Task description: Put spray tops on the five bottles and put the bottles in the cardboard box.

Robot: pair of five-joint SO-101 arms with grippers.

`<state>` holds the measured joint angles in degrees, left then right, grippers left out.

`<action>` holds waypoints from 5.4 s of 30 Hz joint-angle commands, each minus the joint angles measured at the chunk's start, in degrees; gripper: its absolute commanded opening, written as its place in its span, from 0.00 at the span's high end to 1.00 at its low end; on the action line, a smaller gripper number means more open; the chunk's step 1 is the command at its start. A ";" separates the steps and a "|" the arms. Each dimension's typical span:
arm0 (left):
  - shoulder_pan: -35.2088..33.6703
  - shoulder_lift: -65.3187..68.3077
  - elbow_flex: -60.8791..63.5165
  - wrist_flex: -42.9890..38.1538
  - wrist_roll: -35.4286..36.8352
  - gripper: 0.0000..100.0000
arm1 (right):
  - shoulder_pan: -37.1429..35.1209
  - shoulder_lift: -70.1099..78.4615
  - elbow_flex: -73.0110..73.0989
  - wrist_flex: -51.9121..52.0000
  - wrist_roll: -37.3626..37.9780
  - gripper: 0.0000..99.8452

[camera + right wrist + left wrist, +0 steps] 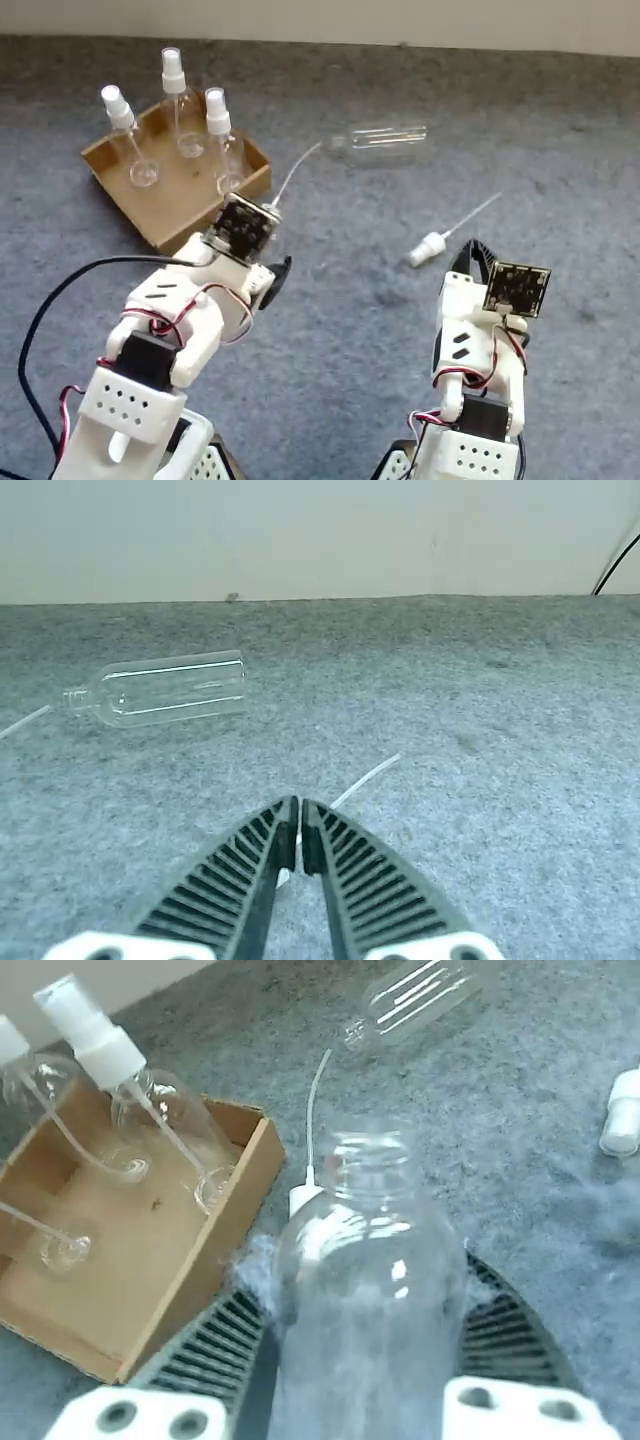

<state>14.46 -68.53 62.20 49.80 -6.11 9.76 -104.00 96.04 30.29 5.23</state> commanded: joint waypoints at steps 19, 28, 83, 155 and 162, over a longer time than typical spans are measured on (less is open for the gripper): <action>-0.84 -15.08 8.92 -3.69 19.52 0.91 | -3.47 0.04 -10.86 17.27 5.01 0.98; -0.84 -37.23 18.33 -3.78 15.12 0.91 | -9.01 11.38 -27.56 25.89 4.92 0.98; -9.54 -35.21 34.95 -28.31 13.89 0.91 | -10.68 124.44 -98.07 38.29 -30.33 0.82; -9.45 -35.21 34.95 -26.11 13.80 0.91 | -12.62 86.55 -82.33 41.54 32.35 0.94; -9.45 -35.12 34.95 -25.85 13.80 0.91 | -12.70 86.55 -74.51 32.22 32.44 0.94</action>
<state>5.41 -103.43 95.87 23.34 8.13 -2.46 -14.42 21.14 66.07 36.88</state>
